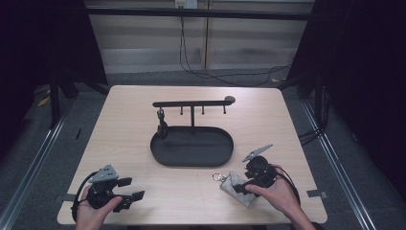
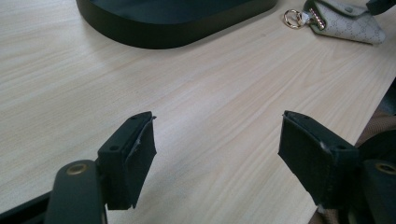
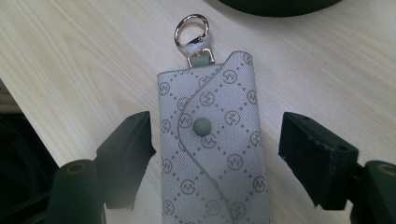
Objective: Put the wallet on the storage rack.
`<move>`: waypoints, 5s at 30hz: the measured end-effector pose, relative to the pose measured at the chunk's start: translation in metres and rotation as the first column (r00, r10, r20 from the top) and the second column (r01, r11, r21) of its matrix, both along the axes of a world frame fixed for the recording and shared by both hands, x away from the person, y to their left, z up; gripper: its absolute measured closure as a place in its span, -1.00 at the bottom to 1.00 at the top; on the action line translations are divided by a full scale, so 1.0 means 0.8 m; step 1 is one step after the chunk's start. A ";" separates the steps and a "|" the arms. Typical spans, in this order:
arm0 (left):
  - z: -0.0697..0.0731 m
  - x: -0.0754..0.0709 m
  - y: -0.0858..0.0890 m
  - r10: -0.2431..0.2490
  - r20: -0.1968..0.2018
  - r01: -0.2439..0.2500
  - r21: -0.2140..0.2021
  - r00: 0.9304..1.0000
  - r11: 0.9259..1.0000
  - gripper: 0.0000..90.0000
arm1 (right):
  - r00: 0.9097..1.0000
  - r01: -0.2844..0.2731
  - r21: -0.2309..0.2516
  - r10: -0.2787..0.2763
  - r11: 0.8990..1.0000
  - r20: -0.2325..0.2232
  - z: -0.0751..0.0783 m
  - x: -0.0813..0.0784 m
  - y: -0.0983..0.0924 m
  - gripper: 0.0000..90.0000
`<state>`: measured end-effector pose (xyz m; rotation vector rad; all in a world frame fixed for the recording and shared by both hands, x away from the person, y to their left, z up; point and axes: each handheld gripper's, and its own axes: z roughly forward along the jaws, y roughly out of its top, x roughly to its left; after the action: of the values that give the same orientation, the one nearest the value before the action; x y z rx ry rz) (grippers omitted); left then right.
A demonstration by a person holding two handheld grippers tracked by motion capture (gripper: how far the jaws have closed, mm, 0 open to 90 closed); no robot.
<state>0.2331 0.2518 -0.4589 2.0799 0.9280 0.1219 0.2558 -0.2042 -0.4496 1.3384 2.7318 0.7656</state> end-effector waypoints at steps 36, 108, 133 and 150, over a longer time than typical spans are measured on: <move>-0.002 0.003 0.004 0.004 -0.015 -0.004 -0.008 1.000 1.000 -0.41 | 0.993 -0.101 -0.205 0.084 0.974 -0.088 -0.019 0.013 0.037 -0.36; -0.003 0.007 0.006 -0.010 -0.029 0.009 -0.032 1.000 0.999 -0.53 | 0.978 -0.095 -0.226 0.048 0.970 -0.205 0.072 0.073 0.038 -0.25; -0.002 0.005 0.005 -0.023 -0.004 0.023 -0.016 1.000 1.000 -0.54 | 0.979 0.050 -0.173 -0.083 0.984 -0.186 0.085 0.124 0.023 -0.25; 0.000 0.004 0.006 -0.021 0.005 0.021 -0.012 1.000 1.000 -0.53 | 0.959 0.247 -0.015 -0.247 0.969 -0.143 0.090 0.145 0.018 -0.25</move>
<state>0.2366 0.2568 -0.4587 2.0764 0.9018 0.1105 0.3720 -0.1895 -0.3774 1.7570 2.5902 0.6781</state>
